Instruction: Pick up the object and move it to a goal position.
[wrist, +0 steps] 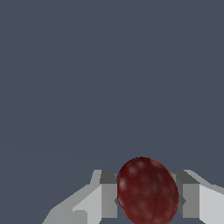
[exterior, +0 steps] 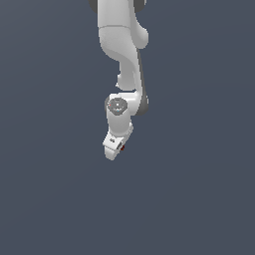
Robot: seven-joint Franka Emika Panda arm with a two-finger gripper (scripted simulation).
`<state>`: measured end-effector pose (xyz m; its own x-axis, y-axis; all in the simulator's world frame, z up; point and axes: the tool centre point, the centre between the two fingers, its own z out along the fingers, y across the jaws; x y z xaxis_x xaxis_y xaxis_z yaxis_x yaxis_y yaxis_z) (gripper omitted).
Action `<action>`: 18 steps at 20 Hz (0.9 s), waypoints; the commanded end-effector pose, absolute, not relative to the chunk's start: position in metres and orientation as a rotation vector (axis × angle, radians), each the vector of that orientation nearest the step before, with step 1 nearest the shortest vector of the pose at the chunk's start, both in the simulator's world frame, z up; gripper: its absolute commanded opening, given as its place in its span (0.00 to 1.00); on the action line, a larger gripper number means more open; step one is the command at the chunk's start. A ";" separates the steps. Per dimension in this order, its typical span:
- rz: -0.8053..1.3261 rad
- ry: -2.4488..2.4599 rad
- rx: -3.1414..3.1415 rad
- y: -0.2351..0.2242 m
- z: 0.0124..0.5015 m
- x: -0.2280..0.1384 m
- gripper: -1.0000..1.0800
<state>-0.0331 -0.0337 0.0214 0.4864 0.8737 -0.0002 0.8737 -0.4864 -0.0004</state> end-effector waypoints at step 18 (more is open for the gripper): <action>-0.002 -1.592 -2.707 -0.136 0.160 -0.020 0.00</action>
<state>-0.0205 -0.1267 0.1466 0.4870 0.8734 0.0011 0.8734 -0.4870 0.0009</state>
